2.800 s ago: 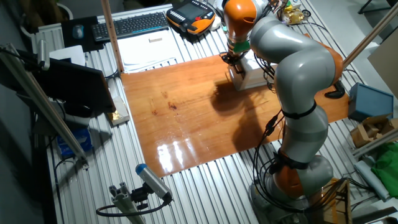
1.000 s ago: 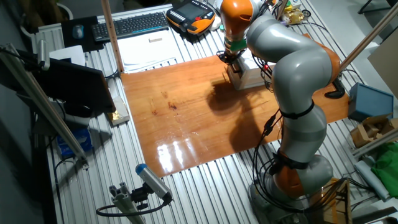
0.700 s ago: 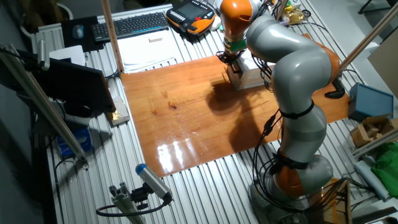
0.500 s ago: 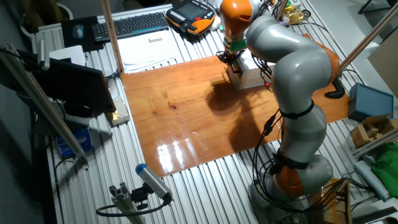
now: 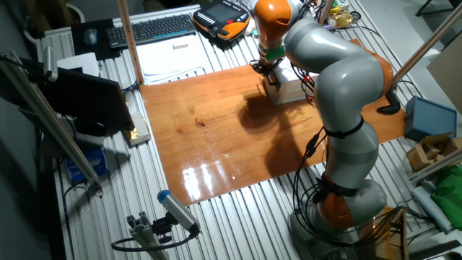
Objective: Grasp the handle and open the drawer
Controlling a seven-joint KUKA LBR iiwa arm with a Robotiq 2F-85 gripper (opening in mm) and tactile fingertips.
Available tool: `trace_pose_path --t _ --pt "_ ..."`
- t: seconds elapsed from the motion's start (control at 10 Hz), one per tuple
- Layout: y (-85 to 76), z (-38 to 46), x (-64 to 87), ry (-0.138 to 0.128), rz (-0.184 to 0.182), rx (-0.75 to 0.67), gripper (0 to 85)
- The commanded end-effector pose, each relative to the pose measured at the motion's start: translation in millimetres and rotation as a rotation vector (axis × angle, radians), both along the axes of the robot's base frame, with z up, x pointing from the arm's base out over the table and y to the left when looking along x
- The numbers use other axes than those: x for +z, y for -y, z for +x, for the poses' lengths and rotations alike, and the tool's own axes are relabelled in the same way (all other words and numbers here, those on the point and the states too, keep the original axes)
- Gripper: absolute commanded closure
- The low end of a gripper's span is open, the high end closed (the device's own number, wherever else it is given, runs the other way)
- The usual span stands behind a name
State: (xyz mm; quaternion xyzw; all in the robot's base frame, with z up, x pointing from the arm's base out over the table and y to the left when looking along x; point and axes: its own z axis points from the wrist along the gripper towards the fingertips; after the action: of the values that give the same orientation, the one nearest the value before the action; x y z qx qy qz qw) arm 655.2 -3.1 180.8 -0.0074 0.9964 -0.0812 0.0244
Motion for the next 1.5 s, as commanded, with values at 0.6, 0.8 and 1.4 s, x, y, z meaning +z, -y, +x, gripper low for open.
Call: trace_pose_path --t 0.6,0.8,1.4 --pt "-5.1 0.3 -2.4 0.000 0.001 0.003 84.3" --pt "-6.8 0.0 -2.6 0.000 0.001 0.003 84.3" --pt "-12.1 -0.1 -2.3 -0.004 0.006 0.003 84.3"
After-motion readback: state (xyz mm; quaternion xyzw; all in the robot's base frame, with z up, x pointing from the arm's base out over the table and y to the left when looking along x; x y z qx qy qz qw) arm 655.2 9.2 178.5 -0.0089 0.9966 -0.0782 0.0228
